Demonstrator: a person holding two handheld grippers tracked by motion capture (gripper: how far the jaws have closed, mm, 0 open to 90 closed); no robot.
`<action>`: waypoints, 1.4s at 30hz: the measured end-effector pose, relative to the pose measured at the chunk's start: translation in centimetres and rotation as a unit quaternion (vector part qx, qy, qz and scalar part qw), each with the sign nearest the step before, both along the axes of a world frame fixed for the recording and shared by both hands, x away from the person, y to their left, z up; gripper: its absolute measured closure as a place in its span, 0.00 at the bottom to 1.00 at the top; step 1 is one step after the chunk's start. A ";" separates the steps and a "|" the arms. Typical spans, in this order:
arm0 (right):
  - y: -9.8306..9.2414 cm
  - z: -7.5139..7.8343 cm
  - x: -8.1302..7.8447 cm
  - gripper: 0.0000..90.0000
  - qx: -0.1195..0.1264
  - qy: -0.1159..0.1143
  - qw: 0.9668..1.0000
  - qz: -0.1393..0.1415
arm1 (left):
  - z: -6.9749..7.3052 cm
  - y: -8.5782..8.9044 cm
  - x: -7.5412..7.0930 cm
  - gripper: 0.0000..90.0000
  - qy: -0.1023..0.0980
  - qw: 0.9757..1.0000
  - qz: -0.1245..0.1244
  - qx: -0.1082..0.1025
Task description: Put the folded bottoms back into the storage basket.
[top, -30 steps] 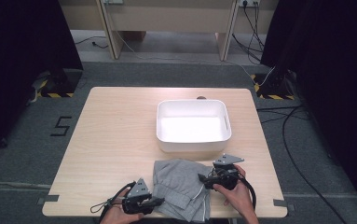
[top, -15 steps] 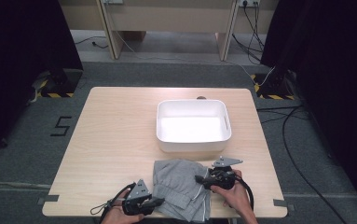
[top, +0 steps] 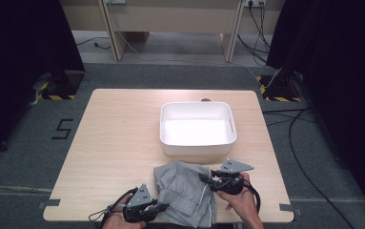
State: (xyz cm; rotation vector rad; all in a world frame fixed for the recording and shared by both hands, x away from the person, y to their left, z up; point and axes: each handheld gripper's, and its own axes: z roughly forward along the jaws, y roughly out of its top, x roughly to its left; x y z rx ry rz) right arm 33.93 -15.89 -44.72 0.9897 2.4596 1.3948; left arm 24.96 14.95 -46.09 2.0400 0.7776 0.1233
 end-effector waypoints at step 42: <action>-0.3 11.2 3.0 0.76 0.017 -0.082 0.996 0.024 | 10.5 -0.3 4.1 0.85 -0.057 0.998 -0.027 -0.018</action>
